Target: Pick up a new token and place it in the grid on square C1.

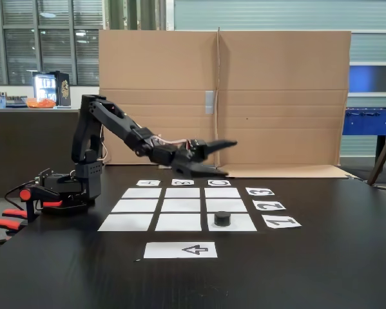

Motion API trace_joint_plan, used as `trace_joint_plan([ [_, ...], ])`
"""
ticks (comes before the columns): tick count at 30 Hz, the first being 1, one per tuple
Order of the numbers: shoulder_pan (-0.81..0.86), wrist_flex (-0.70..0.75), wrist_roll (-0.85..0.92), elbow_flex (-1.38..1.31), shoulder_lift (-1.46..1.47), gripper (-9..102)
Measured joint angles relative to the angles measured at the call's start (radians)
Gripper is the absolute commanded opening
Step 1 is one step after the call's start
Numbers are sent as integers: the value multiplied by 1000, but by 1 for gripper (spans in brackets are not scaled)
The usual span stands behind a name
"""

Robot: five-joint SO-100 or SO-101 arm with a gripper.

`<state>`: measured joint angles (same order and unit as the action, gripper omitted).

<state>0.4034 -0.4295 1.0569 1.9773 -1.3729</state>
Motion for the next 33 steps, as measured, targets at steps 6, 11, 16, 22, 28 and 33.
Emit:
trace_joint_plan([
  [6,61,181,-60,0,-167,51],
  [11,120,342,-115,0,-308,51],
  [16,204,494,-178,0,-437,51],
  [22,339,614,-252,25,-558,51],
  [28,488,640,-321,118,-657,51],
  [33,603,658,-396,233,-758,51],
])
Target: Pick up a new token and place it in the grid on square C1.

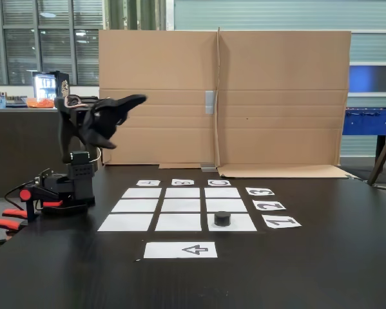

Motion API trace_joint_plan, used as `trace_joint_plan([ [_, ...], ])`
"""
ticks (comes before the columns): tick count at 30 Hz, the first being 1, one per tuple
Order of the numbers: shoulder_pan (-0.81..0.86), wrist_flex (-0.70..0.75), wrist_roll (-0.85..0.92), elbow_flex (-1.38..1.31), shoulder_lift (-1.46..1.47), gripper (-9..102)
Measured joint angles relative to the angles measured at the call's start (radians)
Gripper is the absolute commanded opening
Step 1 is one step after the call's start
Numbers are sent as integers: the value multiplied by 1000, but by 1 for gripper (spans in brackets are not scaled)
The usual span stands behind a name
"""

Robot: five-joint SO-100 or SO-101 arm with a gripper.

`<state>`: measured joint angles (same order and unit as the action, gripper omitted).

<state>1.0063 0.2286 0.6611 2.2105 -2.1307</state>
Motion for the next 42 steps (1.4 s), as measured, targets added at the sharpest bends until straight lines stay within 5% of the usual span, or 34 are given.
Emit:
trace_joint_plan([
  [6,135,156,-84,95,-166,51],
  [29,304,316,-247,718,-684,50],
  [42,319,663,-296,781,-1042,50],
])
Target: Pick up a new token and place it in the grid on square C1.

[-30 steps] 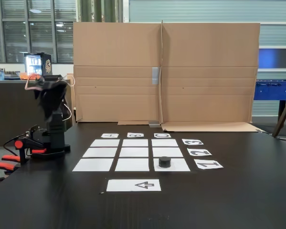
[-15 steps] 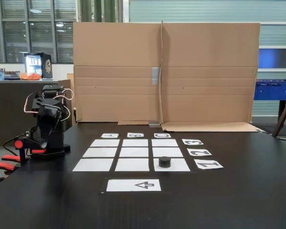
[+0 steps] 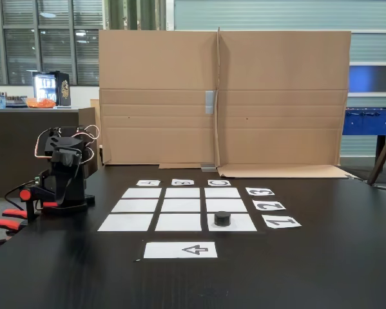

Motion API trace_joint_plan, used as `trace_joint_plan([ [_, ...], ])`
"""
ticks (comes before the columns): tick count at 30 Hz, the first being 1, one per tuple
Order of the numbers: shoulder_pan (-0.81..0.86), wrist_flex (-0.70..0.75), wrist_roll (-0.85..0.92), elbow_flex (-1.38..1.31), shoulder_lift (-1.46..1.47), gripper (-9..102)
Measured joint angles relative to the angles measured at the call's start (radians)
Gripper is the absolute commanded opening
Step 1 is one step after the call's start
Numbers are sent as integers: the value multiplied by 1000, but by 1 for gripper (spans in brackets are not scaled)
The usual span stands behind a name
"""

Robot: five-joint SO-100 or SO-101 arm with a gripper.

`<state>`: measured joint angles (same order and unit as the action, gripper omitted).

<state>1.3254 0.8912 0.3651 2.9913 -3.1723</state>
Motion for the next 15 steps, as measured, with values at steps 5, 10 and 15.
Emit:
trace_joint_plan([
  [5,8,49,-17,3,-49,50],
  [10,8,101,-17,21,-135,50],
  [15,8,106,-17,21,-152,50],
])
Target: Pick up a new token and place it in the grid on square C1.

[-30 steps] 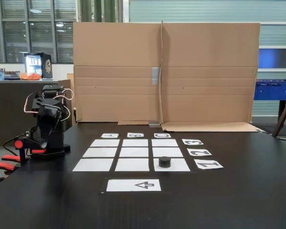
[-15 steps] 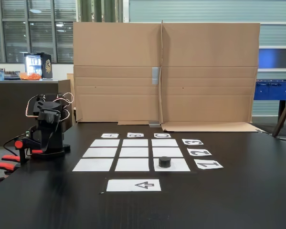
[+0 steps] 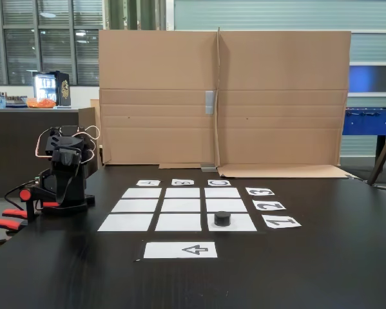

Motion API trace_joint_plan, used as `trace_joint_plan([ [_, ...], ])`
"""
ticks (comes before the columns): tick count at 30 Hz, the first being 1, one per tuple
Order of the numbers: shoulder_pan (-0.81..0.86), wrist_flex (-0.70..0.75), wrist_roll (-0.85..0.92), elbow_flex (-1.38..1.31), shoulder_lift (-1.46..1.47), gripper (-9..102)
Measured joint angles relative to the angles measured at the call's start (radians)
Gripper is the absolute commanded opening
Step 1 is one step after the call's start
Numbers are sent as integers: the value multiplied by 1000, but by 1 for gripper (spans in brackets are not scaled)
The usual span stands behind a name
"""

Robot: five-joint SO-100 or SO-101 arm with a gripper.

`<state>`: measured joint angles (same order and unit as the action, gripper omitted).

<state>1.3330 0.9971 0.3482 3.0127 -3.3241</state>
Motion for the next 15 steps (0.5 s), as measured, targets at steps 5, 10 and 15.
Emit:
trace_joint_plan([
  [5,0,0,0,0,0,50],
  [10,-2,5,0,0,0,50],
  [15,-5,6,0,0,0,50],
])
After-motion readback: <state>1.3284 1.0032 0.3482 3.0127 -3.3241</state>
